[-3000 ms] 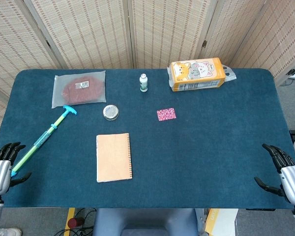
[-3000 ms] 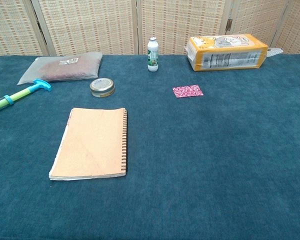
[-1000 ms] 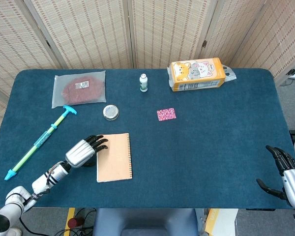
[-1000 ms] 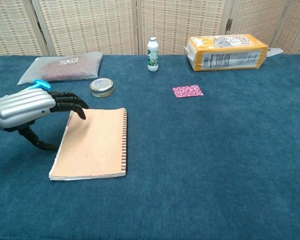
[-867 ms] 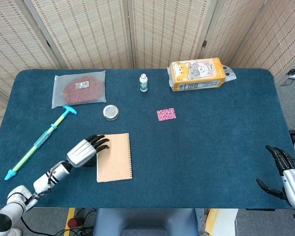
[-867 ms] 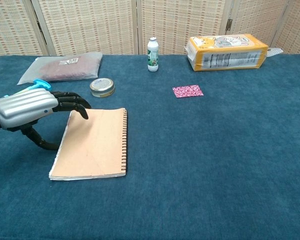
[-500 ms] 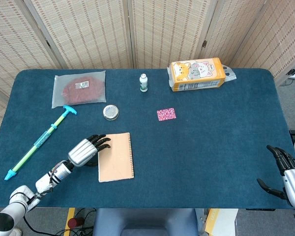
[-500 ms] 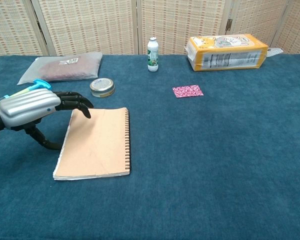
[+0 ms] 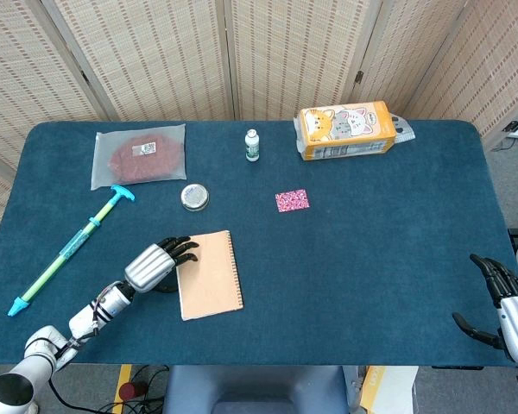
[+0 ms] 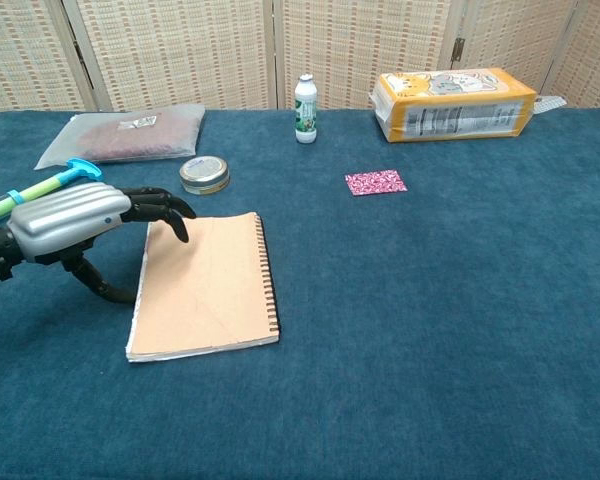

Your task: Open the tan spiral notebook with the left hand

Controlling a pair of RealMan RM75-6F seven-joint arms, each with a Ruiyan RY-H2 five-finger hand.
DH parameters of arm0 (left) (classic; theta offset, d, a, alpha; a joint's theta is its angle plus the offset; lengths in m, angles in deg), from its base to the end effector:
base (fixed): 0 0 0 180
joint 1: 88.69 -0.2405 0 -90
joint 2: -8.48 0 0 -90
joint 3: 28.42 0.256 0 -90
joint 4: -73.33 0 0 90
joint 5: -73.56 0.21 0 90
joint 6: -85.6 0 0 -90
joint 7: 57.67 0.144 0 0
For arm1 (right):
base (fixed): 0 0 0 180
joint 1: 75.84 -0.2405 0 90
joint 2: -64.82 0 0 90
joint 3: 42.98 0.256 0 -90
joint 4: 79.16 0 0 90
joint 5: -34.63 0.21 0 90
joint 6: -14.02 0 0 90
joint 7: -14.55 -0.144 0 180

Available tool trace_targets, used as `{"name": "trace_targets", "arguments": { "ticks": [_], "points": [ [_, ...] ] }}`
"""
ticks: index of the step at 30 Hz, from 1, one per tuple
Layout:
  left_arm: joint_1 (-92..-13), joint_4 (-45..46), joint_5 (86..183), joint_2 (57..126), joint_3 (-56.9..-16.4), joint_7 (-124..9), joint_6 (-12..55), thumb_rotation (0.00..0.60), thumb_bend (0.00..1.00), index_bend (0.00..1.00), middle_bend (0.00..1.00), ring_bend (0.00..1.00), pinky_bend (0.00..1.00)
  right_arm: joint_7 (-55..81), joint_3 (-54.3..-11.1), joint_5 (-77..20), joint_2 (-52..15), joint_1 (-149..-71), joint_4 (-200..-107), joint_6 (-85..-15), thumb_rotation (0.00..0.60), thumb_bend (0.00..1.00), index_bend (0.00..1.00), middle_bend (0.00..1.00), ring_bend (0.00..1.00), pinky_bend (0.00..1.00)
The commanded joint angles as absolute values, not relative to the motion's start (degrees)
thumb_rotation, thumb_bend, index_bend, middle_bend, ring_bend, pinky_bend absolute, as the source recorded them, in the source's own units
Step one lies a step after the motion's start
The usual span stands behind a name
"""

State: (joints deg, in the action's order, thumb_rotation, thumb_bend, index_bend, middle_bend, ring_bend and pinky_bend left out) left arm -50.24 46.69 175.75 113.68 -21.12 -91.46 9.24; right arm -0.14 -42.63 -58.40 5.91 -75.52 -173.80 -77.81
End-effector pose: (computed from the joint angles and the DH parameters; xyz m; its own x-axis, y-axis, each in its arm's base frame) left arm -0.2434 0.3445 -0.0271 0.4729 0.1474 0.8687 0.6827 -0.6845 -0.2555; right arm -0.3043 -0.1433 0.1862 0.2025 0.0221 0.9790 -0.9775 -0.0558 0.2035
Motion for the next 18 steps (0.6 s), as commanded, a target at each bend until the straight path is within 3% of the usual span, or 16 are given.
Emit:
{"name": "trace_targets", "arguments": {
  "ticks": [1, 10, 18],
  "points": [
    [-49.84, 46.18, 175.01, 113.91, -21.47, -92.82, 9.51, 0.6, 0.16, 0.33, 0.2, 0.15, 0.26, -0.14, -42.64, -58.38, 5.89, -75.46, -173.74, -77.82, 0.6, 0.26, 0.0, 0.15, 0.1, 0.15],
    [-48.57, 43.66, 173.01, 113.73, -23.2, -94.96, 9.59, 0.6, 0.21, 0.33, 0.2, 0.15, 0.26, -0.35, -42.48, -58.26, 5.74, -75.32, -173.45, -78.0, 0.6, 0.26, 0.0, 0.15, 0.1, 0.15],
    [-47.19, 40.16, 172.81, 112.5, -23.38, -95.58, 10.23, 0.6, 0.39, 0.33, 0.2, 0.15, 0.26, -0.75, -42.39, -58.09, 5.67, -75.08, -173.13, -78.25, 0.6, 0.26, 0.0, 0.15, 0.1, 0.15]
  ]
}}
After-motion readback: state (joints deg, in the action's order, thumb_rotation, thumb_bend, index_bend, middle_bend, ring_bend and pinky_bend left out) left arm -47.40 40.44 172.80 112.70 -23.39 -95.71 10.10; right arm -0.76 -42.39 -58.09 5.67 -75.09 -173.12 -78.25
